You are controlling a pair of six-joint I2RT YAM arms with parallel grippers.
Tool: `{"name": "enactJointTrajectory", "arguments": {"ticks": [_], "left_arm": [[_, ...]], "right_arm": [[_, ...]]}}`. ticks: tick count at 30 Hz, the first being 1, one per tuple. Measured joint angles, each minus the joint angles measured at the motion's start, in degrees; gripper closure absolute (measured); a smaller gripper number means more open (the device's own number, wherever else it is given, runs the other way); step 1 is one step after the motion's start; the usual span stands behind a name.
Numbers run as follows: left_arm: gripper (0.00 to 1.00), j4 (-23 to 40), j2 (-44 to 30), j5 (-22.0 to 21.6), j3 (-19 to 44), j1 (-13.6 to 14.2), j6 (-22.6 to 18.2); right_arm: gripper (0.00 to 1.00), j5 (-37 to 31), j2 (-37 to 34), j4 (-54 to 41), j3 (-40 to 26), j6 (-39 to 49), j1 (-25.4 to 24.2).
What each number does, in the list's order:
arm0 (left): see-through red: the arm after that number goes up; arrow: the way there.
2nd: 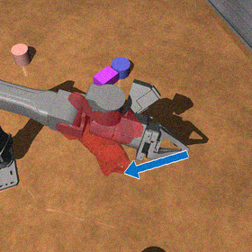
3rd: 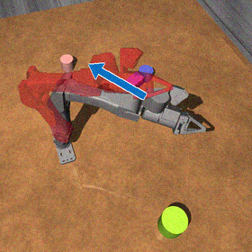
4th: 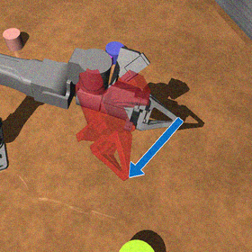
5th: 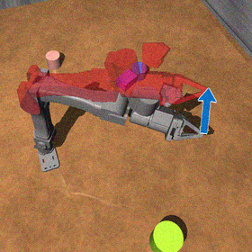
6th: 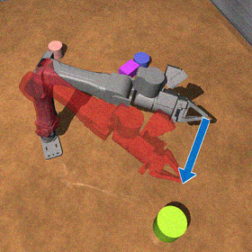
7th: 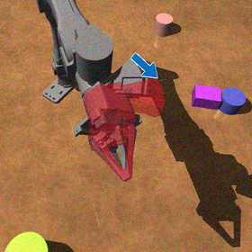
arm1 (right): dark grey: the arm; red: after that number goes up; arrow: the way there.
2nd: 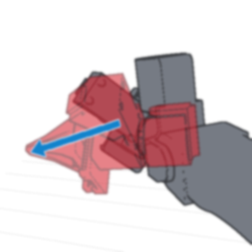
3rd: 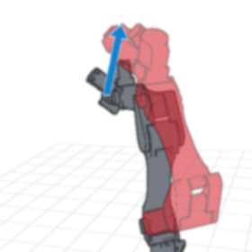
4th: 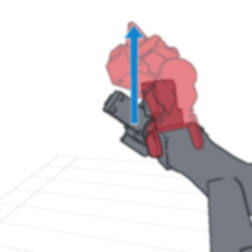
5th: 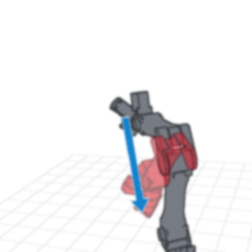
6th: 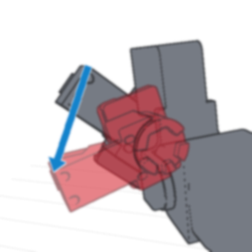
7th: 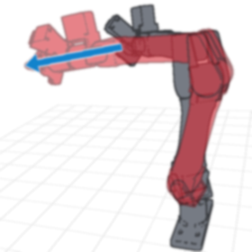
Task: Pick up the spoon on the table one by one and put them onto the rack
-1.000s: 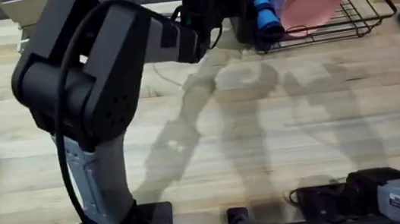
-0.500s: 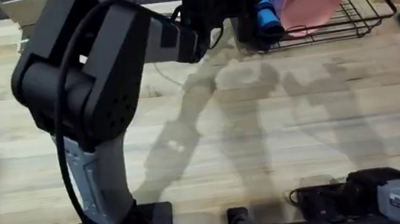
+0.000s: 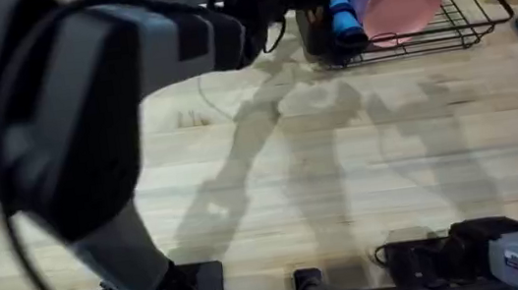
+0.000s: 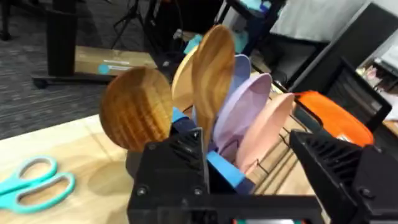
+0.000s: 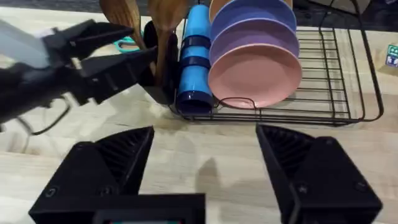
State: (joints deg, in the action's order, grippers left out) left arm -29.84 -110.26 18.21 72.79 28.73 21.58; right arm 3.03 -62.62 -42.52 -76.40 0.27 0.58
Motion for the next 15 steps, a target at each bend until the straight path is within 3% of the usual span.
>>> {"name": "enactJointTrajectory", "arguments": {"ticks": [1,3,7,11,15], "left_arm": [[0.159,2.5,1.6,0.0,0.0,0.0,-0.8],[0.028,7.2,4.5,0.0,0.0,0.0,-2.2],[0.005,19.3,10.1,-0.6,0.0,-0.1,-5.2],[0.006,35.1,16.5,-4.6,0.0,-0.4,-9.2],[0.005,50.5,24.5,-11.3,0.0,-1.7,-12.5]], "right_arm": [[0.007,0.0,0.0,0.0,0.0,0.0,0.0],[0.007,0.0,0.0,0.0,0.0,0.0,0.0],[0.007,0.0,0.0,0.0,0.0,0.0,0.0],[0.007,0.0,0.0,0.0,0.0,0.0,0.0],[0.007,0.0,0.0,0.0,0.0,0.0,0.0]]}}
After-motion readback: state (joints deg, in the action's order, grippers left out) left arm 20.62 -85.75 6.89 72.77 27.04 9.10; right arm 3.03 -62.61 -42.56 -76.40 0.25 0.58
